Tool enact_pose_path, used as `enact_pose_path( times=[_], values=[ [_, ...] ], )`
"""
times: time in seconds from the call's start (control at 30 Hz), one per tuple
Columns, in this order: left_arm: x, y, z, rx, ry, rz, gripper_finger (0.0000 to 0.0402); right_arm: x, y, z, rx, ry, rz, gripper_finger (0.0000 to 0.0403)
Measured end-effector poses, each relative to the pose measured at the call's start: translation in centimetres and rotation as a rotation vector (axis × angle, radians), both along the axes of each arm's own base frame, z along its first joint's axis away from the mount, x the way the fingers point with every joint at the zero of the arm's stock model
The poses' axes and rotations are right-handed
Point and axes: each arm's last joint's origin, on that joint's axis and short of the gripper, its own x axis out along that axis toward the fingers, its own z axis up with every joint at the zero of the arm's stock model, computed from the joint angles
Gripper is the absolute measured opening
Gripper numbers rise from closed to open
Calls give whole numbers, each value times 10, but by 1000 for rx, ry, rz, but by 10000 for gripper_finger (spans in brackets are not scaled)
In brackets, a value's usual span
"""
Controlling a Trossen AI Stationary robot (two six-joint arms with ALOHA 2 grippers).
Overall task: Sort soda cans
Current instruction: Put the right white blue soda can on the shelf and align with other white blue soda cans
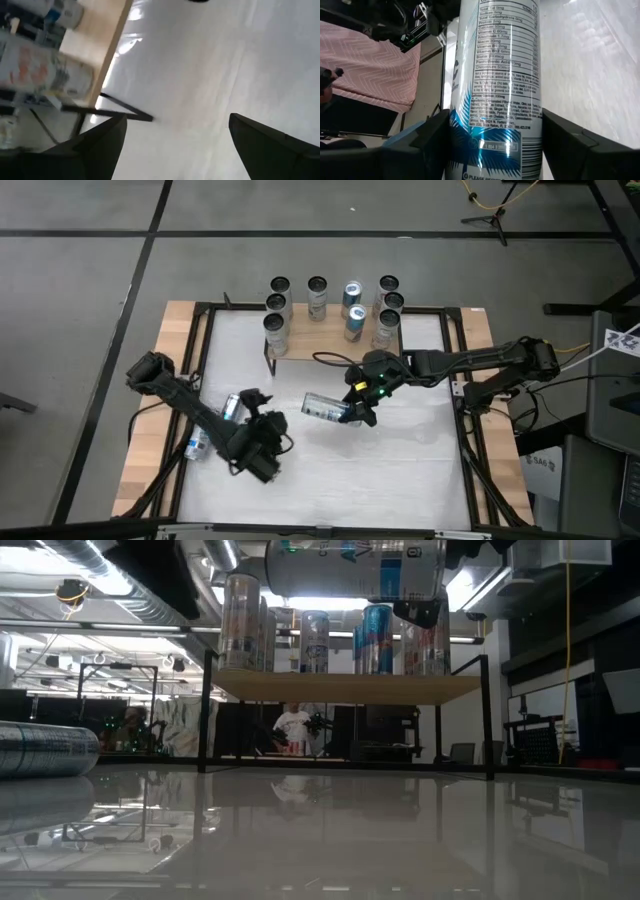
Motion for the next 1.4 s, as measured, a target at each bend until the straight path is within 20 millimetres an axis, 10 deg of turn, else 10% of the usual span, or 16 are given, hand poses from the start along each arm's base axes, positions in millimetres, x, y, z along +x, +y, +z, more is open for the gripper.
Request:
enact_pose_path(
  times=[0.6, 0.9, 1.4],
  values=[
    [-121, 28, -25, -197, -1142, 152, 342, 0, 0, 0, -13, -2, 11, 253],
    [-103, 3, -78, -330, -1367, 166, 342, 1, 0, 1, -23, -26, 7, 253],
    [-60, -34, -74, -452, -1260, 76, 342, 5, 0, 8, -27, -117, 2, 250]
  ],
)
